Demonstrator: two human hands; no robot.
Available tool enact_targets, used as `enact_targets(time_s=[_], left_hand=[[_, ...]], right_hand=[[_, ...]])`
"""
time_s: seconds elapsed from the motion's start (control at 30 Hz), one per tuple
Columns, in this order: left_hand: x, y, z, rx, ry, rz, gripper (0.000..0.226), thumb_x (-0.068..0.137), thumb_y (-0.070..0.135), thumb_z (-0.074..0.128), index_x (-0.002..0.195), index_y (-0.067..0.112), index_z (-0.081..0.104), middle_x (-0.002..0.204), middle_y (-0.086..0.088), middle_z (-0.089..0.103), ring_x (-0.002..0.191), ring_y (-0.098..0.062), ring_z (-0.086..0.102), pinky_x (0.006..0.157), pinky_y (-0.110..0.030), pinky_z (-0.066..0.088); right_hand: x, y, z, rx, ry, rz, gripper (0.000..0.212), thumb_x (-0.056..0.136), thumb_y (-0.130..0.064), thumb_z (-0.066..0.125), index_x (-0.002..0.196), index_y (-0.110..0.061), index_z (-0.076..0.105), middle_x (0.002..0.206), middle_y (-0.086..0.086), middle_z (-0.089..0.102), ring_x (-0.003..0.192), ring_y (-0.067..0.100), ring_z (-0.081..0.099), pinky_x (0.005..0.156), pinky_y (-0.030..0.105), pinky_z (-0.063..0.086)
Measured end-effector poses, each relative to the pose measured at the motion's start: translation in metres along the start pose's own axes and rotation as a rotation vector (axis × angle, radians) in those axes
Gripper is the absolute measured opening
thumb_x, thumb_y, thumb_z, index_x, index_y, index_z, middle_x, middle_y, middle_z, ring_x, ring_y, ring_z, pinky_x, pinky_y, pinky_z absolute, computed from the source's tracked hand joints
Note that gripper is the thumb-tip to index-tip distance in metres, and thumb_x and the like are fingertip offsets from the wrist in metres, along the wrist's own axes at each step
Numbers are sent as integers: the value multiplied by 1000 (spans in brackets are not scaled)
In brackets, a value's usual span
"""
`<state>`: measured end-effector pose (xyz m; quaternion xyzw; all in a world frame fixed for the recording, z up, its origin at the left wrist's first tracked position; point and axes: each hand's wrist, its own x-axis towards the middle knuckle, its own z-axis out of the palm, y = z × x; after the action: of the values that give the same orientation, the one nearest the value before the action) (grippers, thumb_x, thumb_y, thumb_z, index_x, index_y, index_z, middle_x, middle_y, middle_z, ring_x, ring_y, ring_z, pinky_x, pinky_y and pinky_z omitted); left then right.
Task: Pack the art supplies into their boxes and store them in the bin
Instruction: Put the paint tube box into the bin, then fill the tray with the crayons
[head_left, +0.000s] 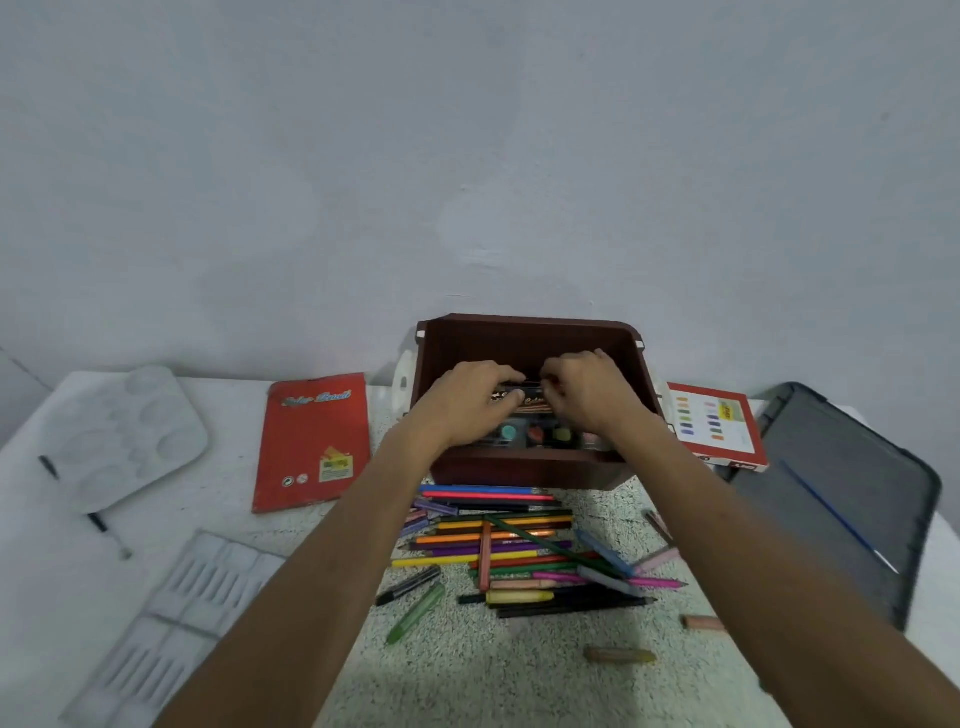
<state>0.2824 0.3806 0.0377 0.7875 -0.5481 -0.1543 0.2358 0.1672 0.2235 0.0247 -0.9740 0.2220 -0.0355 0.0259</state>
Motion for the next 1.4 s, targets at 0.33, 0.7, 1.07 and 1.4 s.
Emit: enact_targets(time_s=[0.33, 0.7, 1.07, 1.4], left_hand=[[-168, -60, -12, -227, 624, -167, 25, 94, 26, 58, 112, 16, 71, 108, 11, 65, 99, -6, 61, 80, -9, 42], [-290, -136, 24, -84, 528, -911, 47, 94, 35, 60, 139, 21, 54, 151, -17, 41, 135, -40, 38, 109, -52, 33], [-323, -121, 32, -173, 351, -921, 60, 96, 39, 57, 150, 21, 36, 144, -16, 48, 127, -36, 49, 106, -47, 38], [-323, -55, 13, -335, 445, -760, 39, 99, 35, 54, 133, 16, 57, 103, 0, 62, 88, -12, 57, 74, -24, 41]], right_hand=[[-90, -115, -43, 494, 163, -280, 25, 96, -26, 56, 112, -13, 71, 107, 1, 71, 97, 15, 64, 86, 32, 51], [-148, -252, 45, 1052, -489, -44, 40, 96, -33, 57, 135, -23, 53, 109, 3, 66, 92, 14, 64, 72, 26, 50], [-178, -298, 61, 1186, -523, 128, 57, 89, -31, 59, 142, -32, 41, 140, 3, 49, 113, 21, 60, 95, 44, 53], [-210, -241, 26, 1318, -226, 322, 32, 101, -16, 52, 131, -26, 53, 109, -1, 59, 95, 12, 65, 77, 31, 60]])
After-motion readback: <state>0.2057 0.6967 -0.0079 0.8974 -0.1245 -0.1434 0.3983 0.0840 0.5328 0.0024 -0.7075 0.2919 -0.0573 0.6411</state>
